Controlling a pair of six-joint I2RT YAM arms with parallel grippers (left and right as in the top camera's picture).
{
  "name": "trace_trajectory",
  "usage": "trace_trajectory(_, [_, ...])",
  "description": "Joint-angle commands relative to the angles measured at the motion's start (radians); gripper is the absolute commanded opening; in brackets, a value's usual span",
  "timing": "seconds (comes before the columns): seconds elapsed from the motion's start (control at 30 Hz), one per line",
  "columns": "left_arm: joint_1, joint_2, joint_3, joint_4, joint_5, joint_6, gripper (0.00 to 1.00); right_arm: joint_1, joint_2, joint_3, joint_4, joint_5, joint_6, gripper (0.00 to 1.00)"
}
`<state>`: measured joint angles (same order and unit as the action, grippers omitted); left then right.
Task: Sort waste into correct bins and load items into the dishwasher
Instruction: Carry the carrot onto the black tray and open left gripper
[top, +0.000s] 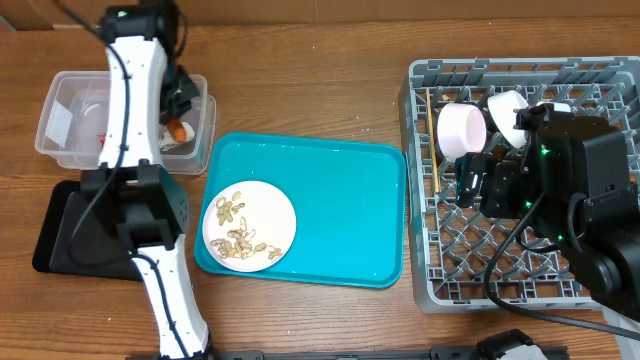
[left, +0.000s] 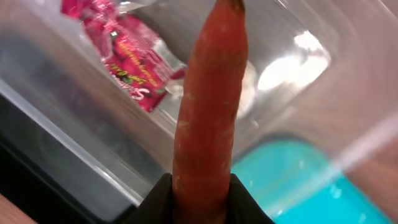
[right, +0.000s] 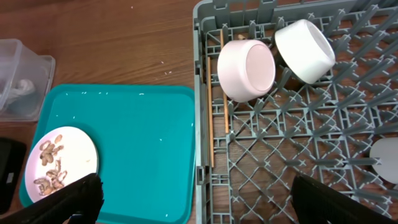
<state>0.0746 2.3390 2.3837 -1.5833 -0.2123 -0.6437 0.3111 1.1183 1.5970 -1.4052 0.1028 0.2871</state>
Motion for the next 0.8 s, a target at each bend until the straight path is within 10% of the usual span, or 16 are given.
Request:
trace_trajectory(0.0, [0.011, -0.012, -0.035, 0.041, 0.034, -0.196, 0.12, 0.002, -0.003, 0.008, 0.005, -0.012, 0.001, 1.0])
trace_trajectory(0.77, [0.132, -0.078, -0.045, -0.098, -0.032, -0.19, 0.04, 0.002, -0.003, 0.008, -0.004, -0.015, 0.001, 1.0])
